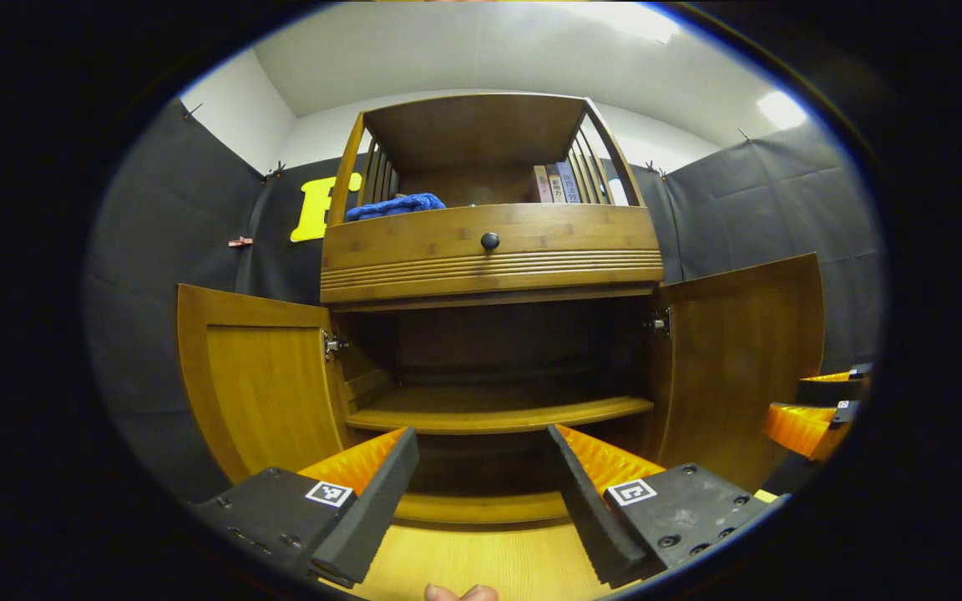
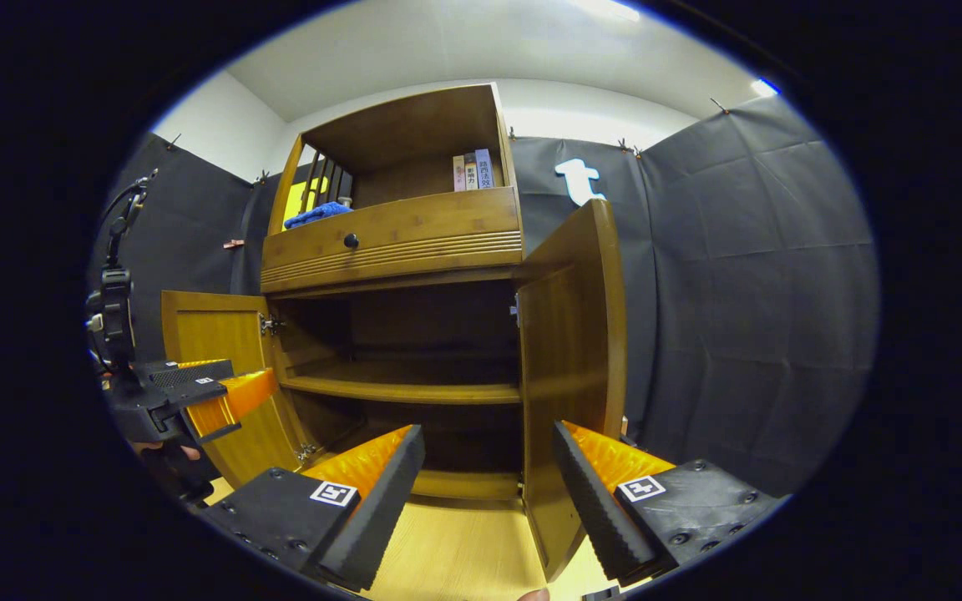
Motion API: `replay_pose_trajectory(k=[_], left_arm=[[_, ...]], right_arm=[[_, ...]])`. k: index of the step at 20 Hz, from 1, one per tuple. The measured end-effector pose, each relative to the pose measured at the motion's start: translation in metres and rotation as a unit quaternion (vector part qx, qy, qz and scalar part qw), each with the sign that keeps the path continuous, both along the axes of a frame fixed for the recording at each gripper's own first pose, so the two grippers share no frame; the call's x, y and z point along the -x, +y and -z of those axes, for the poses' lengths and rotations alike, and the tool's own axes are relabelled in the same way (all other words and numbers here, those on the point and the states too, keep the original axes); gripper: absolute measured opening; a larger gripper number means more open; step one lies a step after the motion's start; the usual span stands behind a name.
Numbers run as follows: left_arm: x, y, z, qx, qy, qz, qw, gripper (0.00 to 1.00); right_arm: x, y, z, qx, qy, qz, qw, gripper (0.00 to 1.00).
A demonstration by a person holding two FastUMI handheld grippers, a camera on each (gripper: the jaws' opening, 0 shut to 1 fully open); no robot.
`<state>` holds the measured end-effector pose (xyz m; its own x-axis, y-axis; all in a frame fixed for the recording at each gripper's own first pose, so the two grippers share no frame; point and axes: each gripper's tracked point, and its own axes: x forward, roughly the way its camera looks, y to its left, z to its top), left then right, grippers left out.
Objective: Open the right door of the double-door shoe cabinet with the right hand, and open the left door with the left hand.
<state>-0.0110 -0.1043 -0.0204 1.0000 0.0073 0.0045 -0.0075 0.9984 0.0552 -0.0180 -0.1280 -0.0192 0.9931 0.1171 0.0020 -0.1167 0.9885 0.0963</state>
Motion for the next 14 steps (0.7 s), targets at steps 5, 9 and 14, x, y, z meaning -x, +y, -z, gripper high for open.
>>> replay_pose_trajectory(k=[5,9,14], left_arm=[[0.003,0.002,0.003,-0.001,0.007,-0.002,1.0,0.95],[0.007,-0.001,0.002,-0.003,0.007,-0.001,1.0,0.94],[0.008,-0.004,0.003,-0.003,0.005,-0.001,1.0,0.95]], right_arm=[[0.008,0.011,-0.002,0.004,-0.003,-0.009,1.0,0.97],[0.01,0.008,-0.004,0.003,-0.007,-0.009,1.0,0.97],[0.012,0.006,-0.003,0.007,-0.006,-0.013,1.0,0.92]])
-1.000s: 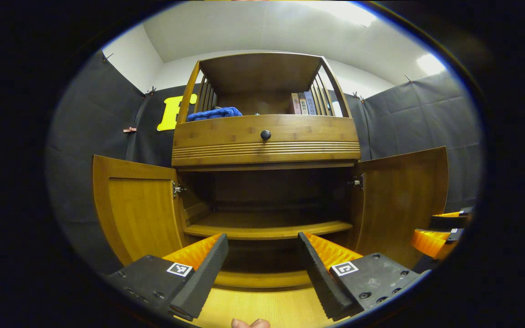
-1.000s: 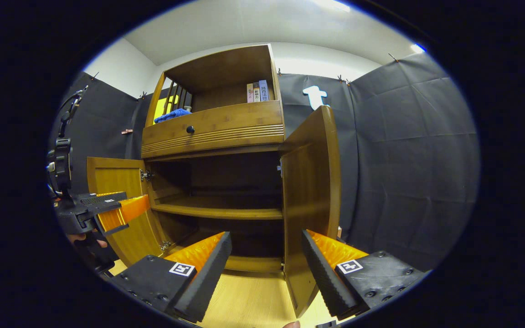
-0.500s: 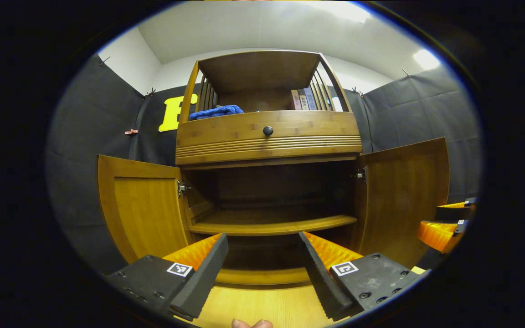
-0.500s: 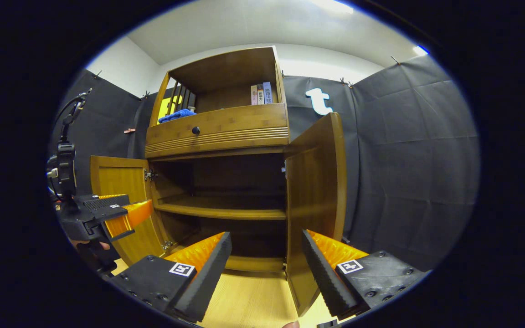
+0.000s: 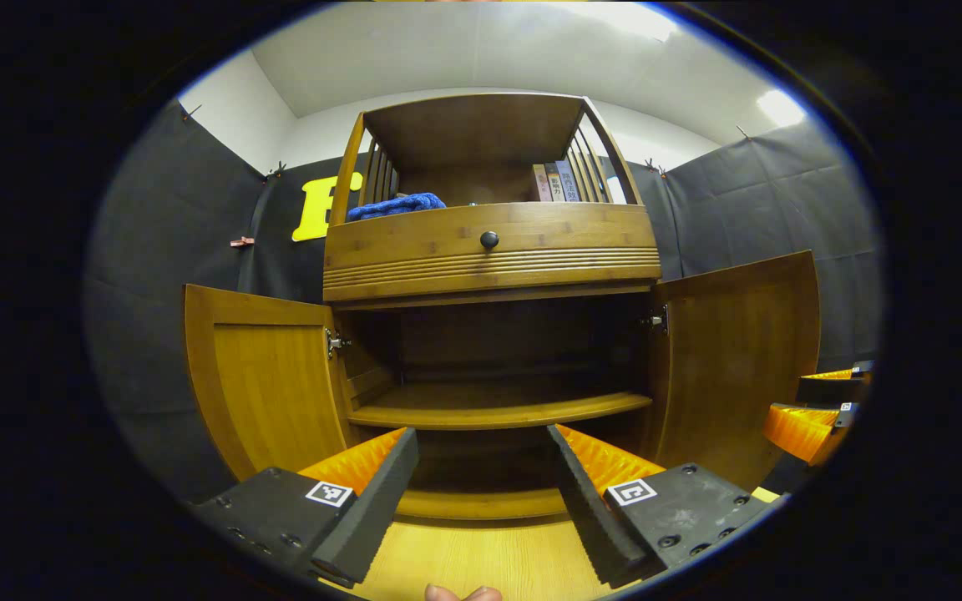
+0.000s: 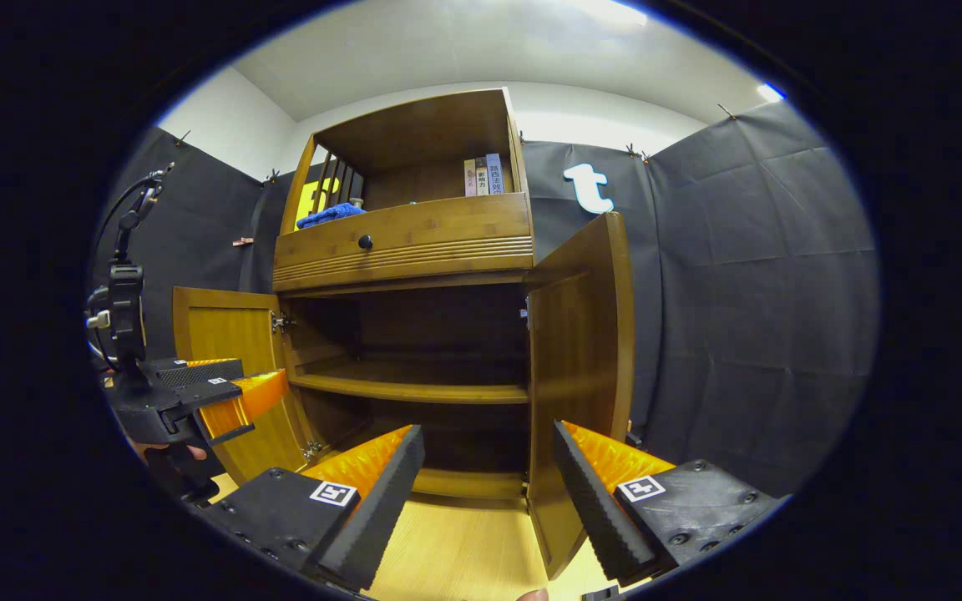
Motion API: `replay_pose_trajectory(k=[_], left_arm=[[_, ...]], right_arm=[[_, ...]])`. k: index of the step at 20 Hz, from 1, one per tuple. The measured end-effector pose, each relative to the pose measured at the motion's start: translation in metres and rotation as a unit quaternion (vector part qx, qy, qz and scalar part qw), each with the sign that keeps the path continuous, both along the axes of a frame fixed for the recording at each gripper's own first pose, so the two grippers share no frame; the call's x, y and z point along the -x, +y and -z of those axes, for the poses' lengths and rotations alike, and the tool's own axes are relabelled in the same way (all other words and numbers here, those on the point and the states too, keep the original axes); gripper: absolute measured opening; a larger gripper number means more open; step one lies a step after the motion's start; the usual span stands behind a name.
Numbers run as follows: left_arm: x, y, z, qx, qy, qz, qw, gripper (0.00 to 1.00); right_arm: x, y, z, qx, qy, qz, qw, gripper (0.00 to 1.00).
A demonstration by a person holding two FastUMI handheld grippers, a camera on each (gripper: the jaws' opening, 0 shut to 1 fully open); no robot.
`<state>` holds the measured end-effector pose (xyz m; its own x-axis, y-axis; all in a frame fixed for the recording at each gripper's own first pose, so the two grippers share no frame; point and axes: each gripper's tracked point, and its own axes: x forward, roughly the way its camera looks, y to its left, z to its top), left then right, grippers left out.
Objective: Open the right door of the double-door shoe cabinet with the right hand, and open the left door with the left hand.
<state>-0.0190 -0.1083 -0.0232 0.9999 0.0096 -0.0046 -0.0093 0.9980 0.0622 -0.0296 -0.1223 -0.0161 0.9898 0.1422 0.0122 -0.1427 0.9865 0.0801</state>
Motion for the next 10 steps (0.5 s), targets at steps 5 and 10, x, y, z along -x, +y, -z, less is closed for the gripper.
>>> replay_pose_trajectory(k=[5,10], left_arm=[[0.0014,-0.0063,-0.0014,-0.001,-0.001,0.004,1.0,0.94],[0.0006,-0.007,-0.0019,-0.001,0.0,0.004,1.0,0.95]], right_arm=[[-0.0006,-0.003,-0.0003,-0.003,0.001,-0.001,1.0,0.97],[-0.0033,-0.002,0.0003,-0.005,0.003,-0.003,1.0,0.97]])
